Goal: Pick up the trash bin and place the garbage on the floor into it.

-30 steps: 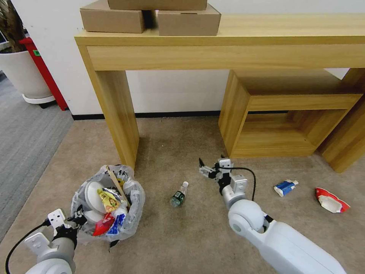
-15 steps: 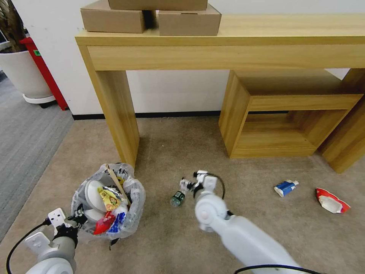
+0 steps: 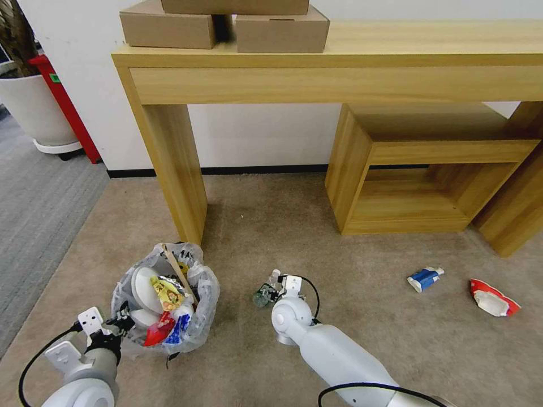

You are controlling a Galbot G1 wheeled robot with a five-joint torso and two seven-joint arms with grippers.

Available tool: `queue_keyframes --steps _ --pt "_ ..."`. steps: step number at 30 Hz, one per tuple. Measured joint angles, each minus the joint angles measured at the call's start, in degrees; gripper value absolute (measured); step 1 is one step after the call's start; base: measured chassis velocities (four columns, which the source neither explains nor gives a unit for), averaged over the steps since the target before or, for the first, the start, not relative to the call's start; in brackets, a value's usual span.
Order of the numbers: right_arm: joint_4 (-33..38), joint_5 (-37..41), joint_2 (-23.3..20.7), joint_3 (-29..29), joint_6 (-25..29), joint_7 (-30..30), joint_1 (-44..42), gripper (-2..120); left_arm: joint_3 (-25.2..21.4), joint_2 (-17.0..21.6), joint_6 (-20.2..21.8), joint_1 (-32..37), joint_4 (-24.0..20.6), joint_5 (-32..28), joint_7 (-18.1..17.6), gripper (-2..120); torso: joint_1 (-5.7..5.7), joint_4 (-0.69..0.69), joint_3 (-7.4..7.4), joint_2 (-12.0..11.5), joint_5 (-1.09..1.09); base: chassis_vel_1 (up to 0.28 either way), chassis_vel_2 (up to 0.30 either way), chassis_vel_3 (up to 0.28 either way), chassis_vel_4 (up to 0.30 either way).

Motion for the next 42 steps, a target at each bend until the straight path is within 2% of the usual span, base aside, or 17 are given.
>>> queue_keyframes --steps 14,23,24,26,28,30,31,34,35,37,42 --pt "-12.30 -3.85 6.46 -2.09 2.93 -4.91 3.42 100 0.35 0.07 -0.28 0.09 -0.56 -0.34 0.13 0 0.00 0.00 0.00 0.00 -0.01 0.000 0.000 0.000 0.000" --pt "-16.01 -5.33 9.32 -2.14 3.76 -6.50 4.11 97 0.73 0.09 -0.31 0.58 -1.87 -0.90 0.19 0 0.00 0.00 0.00 0.00 0.00 0.000 0.000 0.000 0.000" --pt "-16.76 -5.90 9.67 -2.36 4.20 -6.80 4.30 91 0.85 -0.02 -0.31 0.71 -2.10 -0.95 0.21 0 0.00 0.01 0.00 0.00 0.00 0.000 0.000 0.000 0.000" --pt "-17.01 -6.13 9.70 -2.48 4.32 -6.93 4.34 88 0.91 -0.05 -0.31 0.75 -2.16 -0.95 0.21 0 0.00 0.01 0.00 0.00 0.00 0.000 0.000 0.000 0.000" --pt "-17.04 -6.50 9.36 -2.56 4.44 -7.09 4.31 77 0.99 -0.03 -0.35 0.74 -2.17 -0.98 0.29 0 0.00 0.00 0.00 0.00 0.00 0.000 0.000 0.000 0.000" --pt "-17.17 -6.64 8.97 -2.81 4.53 -7.15 4.21 68 1.04 0.00 -0.38 0.73 -2.18 -0.98 0.36 0 0.00 0.00 0.00 0.00 0.00 0.000 0.000 0.000 0.000" --pt "-17.17 -6.64 8.97 -2.81 4.53 -7.15 4.21 68 1.04 0.00 -0.38 0.73 -2.18 -0.98 0.36 0 0.00 0.00 0.00 0.00 0.00 0.000 0.000 0.000 0.000" --pt "-17.30 -6.94 8.06 -3.38 4.74 -7.38 4.03 54 1.10 0.00 -0.39 0.67 -2.30 -1.00 0.37 0 0.00 0.00 0.00 0.00 0.00 0.000 0.000 0.000 0.000" --pt "-17.30 -6.94 8.06 -3.38 4.74 -7.38 4.03 54 1.10 0.00 -0.39 0.67 -2.30 -1.00 0.37 0 0.00 0.00 0.00 0.00 0.00 0.000 0.000 0.000 0.000" --pt "-17.21 -7.19 7.45 -3.66 4.98 -7.63 3.89 44 1.15 -0.04 -0.39 0.59 -2.34 -1.01 0.39 0 0.00 0.00 0.00 0.00 0.01 0.000 0.000 0.000 0.000" --pt "-15.87 -7.50 5.79 -4.11 5.39 -7.95 3.34 36 1.27 -0.19 -0.39 0.52 -2.35 -0.93 0.40 0 0.00 0.01 0.00 0.00 0.01 0.000 0.000 0.000 0.000"
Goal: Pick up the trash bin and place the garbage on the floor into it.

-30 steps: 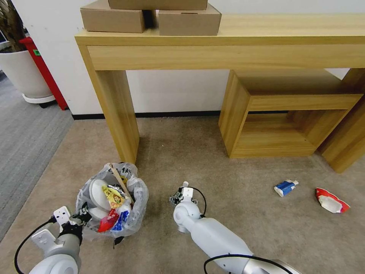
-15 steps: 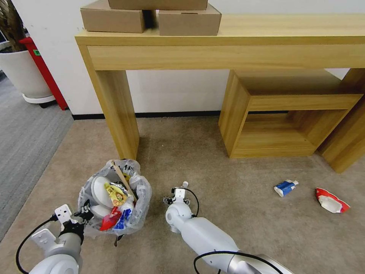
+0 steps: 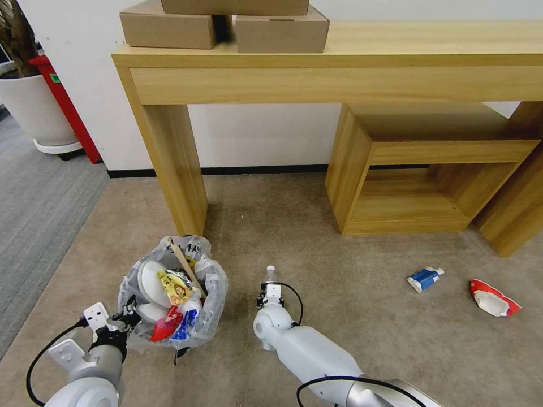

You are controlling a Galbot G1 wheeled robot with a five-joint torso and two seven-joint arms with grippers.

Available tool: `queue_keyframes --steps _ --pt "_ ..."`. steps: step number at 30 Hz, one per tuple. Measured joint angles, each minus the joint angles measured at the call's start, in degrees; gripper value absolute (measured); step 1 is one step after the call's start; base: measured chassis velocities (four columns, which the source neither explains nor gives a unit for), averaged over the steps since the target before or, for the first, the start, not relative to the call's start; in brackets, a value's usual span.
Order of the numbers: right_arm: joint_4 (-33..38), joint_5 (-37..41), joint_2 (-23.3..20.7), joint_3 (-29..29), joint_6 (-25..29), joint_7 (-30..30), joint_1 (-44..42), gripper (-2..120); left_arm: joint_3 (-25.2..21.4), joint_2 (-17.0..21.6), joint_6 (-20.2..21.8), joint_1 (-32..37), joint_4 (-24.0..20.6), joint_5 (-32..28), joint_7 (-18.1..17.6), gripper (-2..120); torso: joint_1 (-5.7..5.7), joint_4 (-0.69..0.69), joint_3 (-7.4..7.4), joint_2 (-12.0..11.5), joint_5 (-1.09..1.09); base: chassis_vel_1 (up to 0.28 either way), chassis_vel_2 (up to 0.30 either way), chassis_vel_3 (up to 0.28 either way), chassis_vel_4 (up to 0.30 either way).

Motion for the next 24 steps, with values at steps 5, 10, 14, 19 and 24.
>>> queue_keyframes --steps 5,10,14,19,24 --pt "2.16 -0.30 -2.10 -0.22 0.57 -0.99 -0.76 31 0.01 -0.05 -0.03 -0.02 -0.01 0.07 0.01 0 0.00 -0.01 0.00 0.00 0.00 0.000 0.000 0.000 0.000" --pt "8.84 -0.93 -6.27 -0.22 3.25 -3.53 -2.36 30 -0.02 -0.03 -0.04 -0.11 0.09 0.07 0.02 0 0.00 -0.01 0.00 0.00 0.00 0.000 0.000 0.000 0.000" --pt "19.16 -1.48 -11.79 0.70 6.65 -7.07 -4.24 30 -0.15 0.34 -0.04 -0.34 0.58 -0.01 0.00 0 0.00 0.00 0.00 -0.01 0.00 0.000 0.000 0.000 0.000" --pt "28.09 -3.47 -18.26 1.79 11.49 -10.94 -5.69 25 -0.18 0.57 -0.02 -0.55 0.97 -0.09 -0.06 0 0.00 -0.01 0.01 0.00 0.02 0.000 0.000 0.000 0.000" --pt "48.34 -3.52 -32.57 2.68 15.91 -17.02 -4.52 23 0.05 0.59 0.28 -0.79 1.12 -0.06 -0.20 0 0.00 -0.03 0.00 0.00 0.01 0.000 0.000 0.000 0.000"
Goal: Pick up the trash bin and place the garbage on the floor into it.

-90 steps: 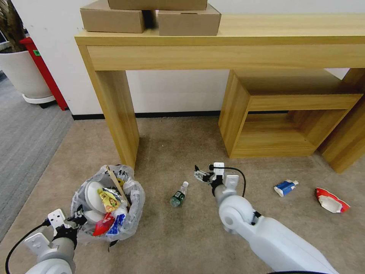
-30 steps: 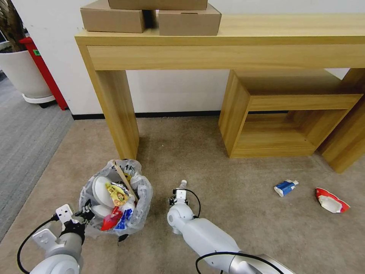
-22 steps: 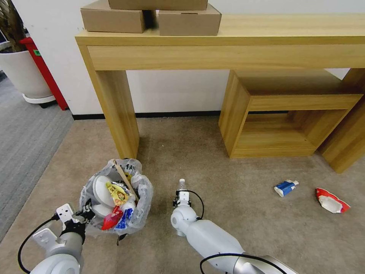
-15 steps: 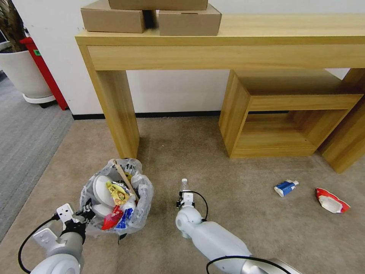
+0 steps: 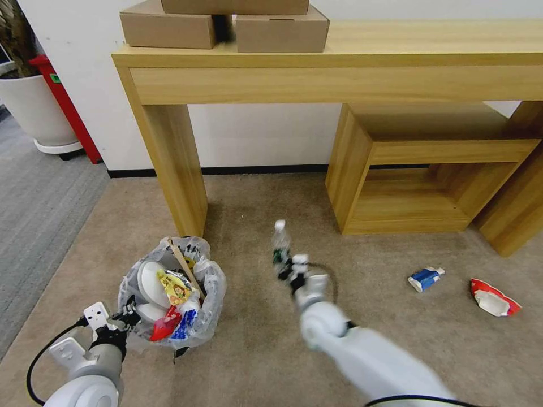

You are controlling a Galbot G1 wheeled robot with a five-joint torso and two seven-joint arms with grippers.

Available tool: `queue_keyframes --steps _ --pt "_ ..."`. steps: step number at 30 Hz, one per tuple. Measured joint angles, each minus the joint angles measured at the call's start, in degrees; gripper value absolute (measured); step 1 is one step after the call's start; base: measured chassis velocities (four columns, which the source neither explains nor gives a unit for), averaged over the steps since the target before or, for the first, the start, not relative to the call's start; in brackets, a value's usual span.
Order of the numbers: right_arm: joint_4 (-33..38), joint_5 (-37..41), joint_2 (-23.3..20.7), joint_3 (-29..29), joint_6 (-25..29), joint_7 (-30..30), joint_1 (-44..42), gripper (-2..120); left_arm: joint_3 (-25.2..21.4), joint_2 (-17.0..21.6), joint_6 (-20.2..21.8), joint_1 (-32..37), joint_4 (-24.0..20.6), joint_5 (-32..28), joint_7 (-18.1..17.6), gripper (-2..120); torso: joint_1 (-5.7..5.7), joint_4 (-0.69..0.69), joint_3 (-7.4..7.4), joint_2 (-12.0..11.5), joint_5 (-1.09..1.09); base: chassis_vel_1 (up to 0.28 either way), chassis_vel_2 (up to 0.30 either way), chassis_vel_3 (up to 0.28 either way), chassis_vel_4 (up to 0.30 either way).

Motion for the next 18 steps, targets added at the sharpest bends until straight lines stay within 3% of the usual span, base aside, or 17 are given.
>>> queue_keyframes --steps 1,2,3,7,13,18 --pt "0.00 0.00 0.00 0.00 0.00 0.00 0.00 23 0.00 0.00 0.00 0.00 0.00 0.00 0.00 0 0.00 0.00 0.00 0.00 0.00 0.000 0.000 0.000 0.000" --pt "7.90 2.18 -4.11 -1.16 -0.75 -0.59 2.77 20 -0.01 0.13 0.15 0.03 -0.03 0.06 -0.09 0 0.00 0.02 0.00 0.00 -0.02 0.000 0.000 0.000 0.000" --pt "7.90 2.18 -4.11 -1.16 -0.75 -0.59 2.77 20 -0.01 0.13 0.15 0.03 -0.03 0.06 -0.09 0 0.00 0.02 0.00 0.00 -0.02 0.000 0.000 0.000 0.000" --pt "18.60 6.89 -8.54 -7.24 -3.18 0.31 10.23 15 0.03 0.07 0.55 -0.11 -0.62 0.07 -0.16 0 0.00 0.02 0.00 0.00 -0.02 0.000 0.000 0.000 0.000" --pt "22.98 10.28 -9.21 -14.30 -5.52 2.04 16.16 9 0.06 -0.22 0.90 -0.13 -1.39 0.11 -0.23 0 0.00 0.02 0.00 0.00 -0.02 0.000 0.000 0.000 0.000" --pt "23.29 11.00 -6.88 -22.48 -6.35 2.27 22.24 8 -0.05 -0.82 1.05 0.21 -2.36 0.28 -0.30 0 0.00 0.02 0.00 -0.01 -0.03 0.000 0.000 0.000 0.000"
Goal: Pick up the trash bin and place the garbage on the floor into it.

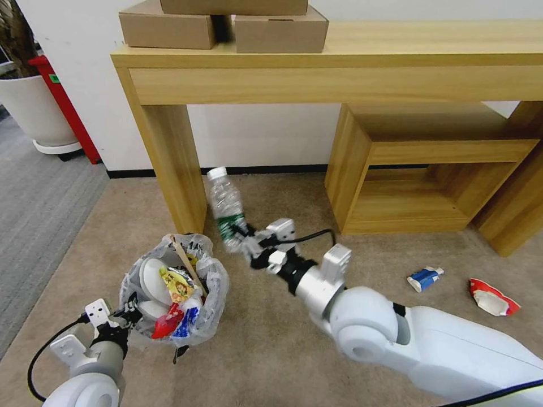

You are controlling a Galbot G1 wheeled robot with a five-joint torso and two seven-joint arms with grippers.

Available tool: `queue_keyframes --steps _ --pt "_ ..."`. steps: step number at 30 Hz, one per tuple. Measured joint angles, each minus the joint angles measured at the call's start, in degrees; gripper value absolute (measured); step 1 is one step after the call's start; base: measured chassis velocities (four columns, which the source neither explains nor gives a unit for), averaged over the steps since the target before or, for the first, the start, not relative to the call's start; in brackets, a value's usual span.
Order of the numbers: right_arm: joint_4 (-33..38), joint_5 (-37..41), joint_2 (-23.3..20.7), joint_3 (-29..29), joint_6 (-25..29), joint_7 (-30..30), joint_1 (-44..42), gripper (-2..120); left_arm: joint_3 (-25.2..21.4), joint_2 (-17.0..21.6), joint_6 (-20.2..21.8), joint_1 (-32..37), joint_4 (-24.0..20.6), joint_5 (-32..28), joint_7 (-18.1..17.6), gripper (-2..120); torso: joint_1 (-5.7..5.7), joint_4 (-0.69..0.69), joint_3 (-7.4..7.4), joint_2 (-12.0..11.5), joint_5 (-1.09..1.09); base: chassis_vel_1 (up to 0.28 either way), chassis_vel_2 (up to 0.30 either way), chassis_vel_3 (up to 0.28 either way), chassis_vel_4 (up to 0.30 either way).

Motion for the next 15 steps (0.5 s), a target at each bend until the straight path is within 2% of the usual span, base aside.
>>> queue_keyframes --steps 6,8,10,15 --pt "-2.38 0.76 3.95 -9.52 -1.36 2.20 7.68 8 -0.80 -1.15 -0.04 0.87 -1.59 0.22 -0.01 0 0.00 0.01 0.00 0.00 0.00 0.000 0.000 0.000 0.000" --pt "-2.91 0.87 4.43 -10.52 -1.59 2.53 8.24 8 -0.85 -1.30 -0.06 0.94 -1.81 0.28 -0.01 0 0.00 0.01 0.00 0.00 0.00 0.000 0.000 0.000 0.000" --pt "-5.17 0.94 6.02 -13.85 -2.30 3.67 9.45 8 -0.86 -1.75 -0.11 1.03 -2.37 0.30 0.00 0 0.00 0.00 0.00 0.00 0.00 0.000 0.000 0.000 0.000" --pt "-7.85 0.66 7.56 -16.35 -3.08 4.66 9.67 8 -0.87 -1.99 -0.22 1.21 -2.58 0.48 0.03 0 0.00 0.00 0.00 0.00 -0.01 0.000 0.000 0.000 0.000"
